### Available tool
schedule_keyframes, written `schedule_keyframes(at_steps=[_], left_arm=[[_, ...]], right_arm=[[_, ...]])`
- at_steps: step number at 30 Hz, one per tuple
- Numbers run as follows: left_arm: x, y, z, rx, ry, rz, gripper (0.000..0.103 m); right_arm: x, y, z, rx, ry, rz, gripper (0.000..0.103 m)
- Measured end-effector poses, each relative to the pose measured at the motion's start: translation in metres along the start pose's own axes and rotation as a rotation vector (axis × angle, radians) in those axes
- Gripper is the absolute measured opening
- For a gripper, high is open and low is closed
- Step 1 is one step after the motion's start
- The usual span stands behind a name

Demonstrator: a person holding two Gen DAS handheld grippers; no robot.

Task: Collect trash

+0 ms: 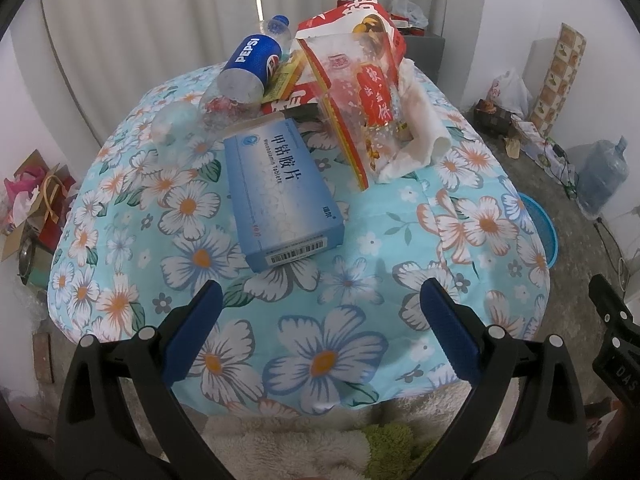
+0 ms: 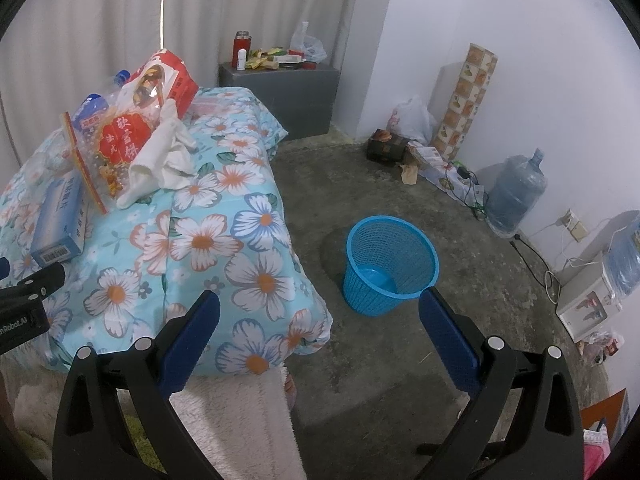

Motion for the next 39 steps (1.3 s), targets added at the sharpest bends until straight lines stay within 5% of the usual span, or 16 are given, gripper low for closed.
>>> schedule_keyframes(at_steps=[39], left_arm=[[-0.0024,0.0074,-0.0016,0.003,0.008,0.0,0.095]], right_arm=[[0.0011,0.0017,-0.0016,0.009,0.002,-0.002,0.097]])
Point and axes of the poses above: each gripper's, at about its wrist camera, not at the fingertips, and z roughly against the way its jaws point, y to its left, x to its top, the point moved 10 cm from there along -z, roughly the way its jaws point, and after that the axes turned 5 degrees about z, right-handed, at the moved point
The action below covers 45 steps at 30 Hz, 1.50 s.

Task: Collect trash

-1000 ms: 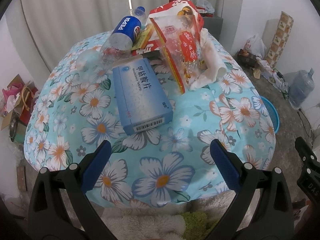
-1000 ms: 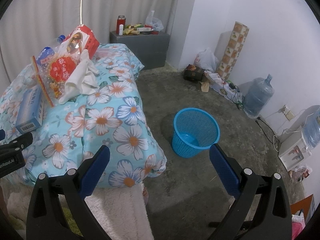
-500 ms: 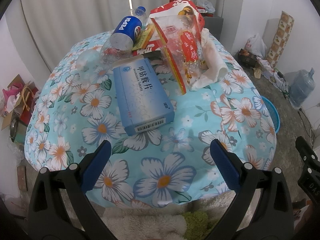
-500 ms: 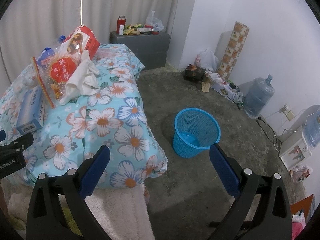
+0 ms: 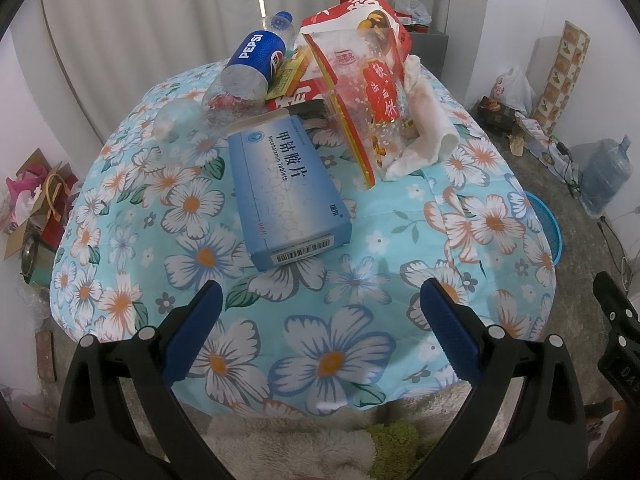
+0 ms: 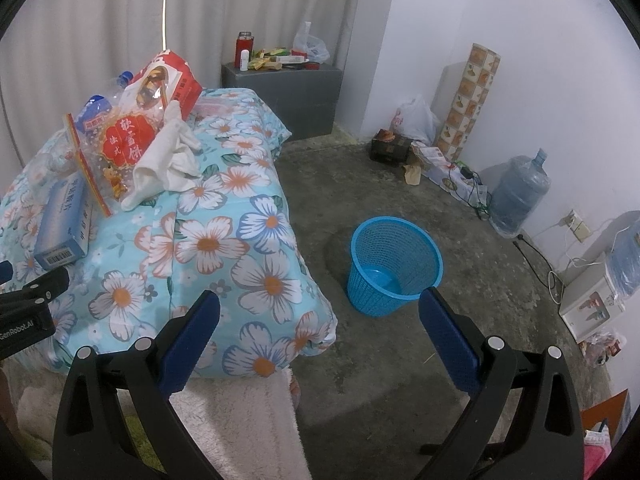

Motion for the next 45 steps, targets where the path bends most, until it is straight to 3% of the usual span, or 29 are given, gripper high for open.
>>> schedule_keyframes(at_steps=[13,19,29,31,37,43,45], left_arm=[[0.0,0.007,-0.006,-0.003,0.012,0.002,0.095],[0.011,0.017,-0.008,-0.012,-0.027,0.0,0.095],[0.032,0.055,-0.022,-0.057,-0.064,-0.032,0.095],[0.038,0.062,-0.026,-0.076,-0.079,-0.031,0.095],[0.051,0.073,-0.03,-0.202,-0.126,0.034,0.095],[0.061,0.079,-0.041,-0.223,-0.117,0.083,0.095],[0.062,0.08,-0.044,-0.234,-0.116,0.089,0.095]], right_arm=[[0.001,0.007,-0.002,-0.006,-0.004,-0.005,0.097],[0.013,0.014,0.0,0.019,-0.027,-0.034,0.097],[0.037,0.046,-0.004,0.183,-0.082,-0.068,0.097],[0.048,0.059,-0.005,0.254,-0.1,-0.082,0.097],[0.082,0.088,-0.012,0.402,-0.128,-0.127,0.096],[0.108,0.127,-0.04,0.481,-0.107,-0.104,0.083],[0.109,0.137,-0.05,0.496,-0.088,-0.092,0.075]])
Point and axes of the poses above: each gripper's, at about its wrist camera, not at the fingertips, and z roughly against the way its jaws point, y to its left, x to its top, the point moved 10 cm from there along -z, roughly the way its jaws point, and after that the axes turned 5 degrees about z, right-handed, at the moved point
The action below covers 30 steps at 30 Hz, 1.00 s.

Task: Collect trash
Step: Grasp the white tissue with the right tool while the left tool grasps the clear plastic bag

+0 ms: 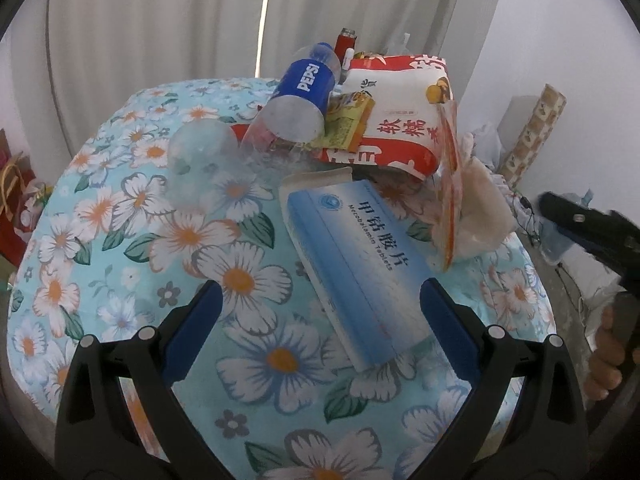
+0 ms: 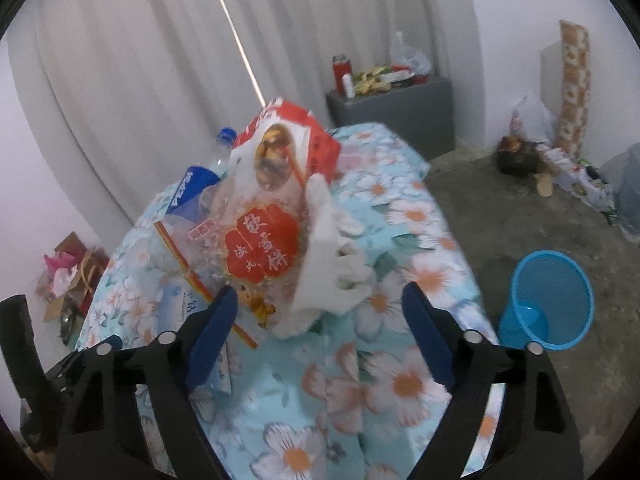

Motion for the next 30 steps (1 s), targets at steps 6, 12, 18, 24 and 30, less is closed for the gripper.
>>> schedule_keyframes(at_steps=[6,12,18,24,30], left_arm=[[0.014,-0.013,0.005,-0.122,-0.055,0.017,0.095],[0.038,-0.052,0.008,-0.257,-0.084,-0.015,0.094],[0.055,-0.087,-0.013,-0.292,-0.063,-0.052,0.07],[0.049,-0.101,-0.033,-0.283,-0.006,-0.069,0.053],[0.042,-0.089,-0.035,-0.199,-0.002,-0.066,0.053]], right_arm=[[-0.006,-0.004,-0.033,0.047,0.074,-0.035,0.049],[-0.01,-0.017,-0.04,0.097,0.104,-0.101,0.021],[-0.011,-0.029,-0.037,0.131,0.103,-0.171,0.011],[-0.014,-0.039,-0.032,0.156,0.095,-0.217,0.009],[-0.015,-0.047,-0.023,0.188,0.075,-0.261,0.008]])
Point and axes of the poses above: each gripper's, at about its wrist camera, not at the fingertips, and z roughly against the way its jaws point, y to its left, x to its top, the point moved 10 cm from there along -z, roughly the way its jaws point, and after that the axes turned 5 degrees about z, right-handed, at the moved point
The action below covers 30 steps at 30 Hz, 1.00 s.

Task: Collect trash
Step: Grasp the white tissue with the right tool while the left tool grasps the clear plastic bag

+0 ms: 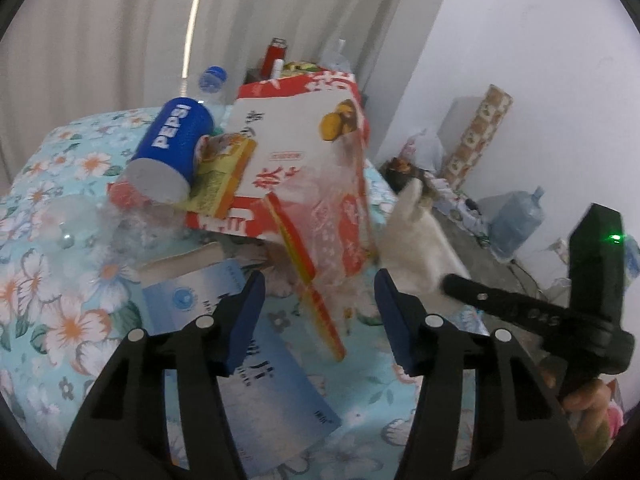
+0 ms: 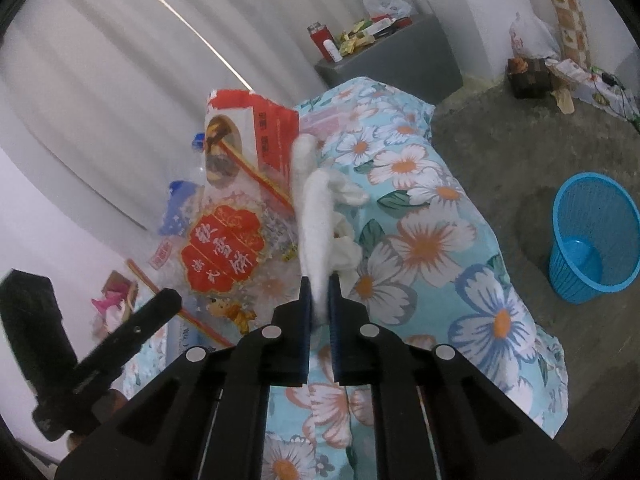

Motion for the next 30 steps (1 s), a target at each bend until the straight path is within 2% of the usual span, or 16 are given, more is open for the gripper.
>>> schedule_keyframes(at_steps=[4,9,14,18,25,30], left_arm=[[0.004,0.014,0.003,0.034,0.004,0.051,0.054],[0.015,0.02,-0.007,0.02,0.024,0.104,0.055],[0.013,0.011,-0.022,-0.021,0.076,0.115,0.055],[0.012,0.0,-0.025,-0.057,0.075,0.1,0.055],[0.004,-0.028,-0.014,-0.165,0.047,0.029,0.053],[-0.003,-0.037,-0.015,-0.181,0.054,0.007,0.037]], right_arm=[[0.001,-0.006,0.015,0.026,-0.024,-0.025,0.007],[-0.003,-0.015,0.026,0.048,-0.037,-0.065,0.007],[-0.009,-0.022,0.027,0.053,-0.031,-0.094,0.007],[-0.011,-0.023,0.025,0.055,-0.026,-0.098,0.007],[-0.012,-0.021,0.023,0.058,-0.022,-0.089,0.007],[-0.014,-0.023,0.02,0.06,-0.014,-0.093,0.007]])
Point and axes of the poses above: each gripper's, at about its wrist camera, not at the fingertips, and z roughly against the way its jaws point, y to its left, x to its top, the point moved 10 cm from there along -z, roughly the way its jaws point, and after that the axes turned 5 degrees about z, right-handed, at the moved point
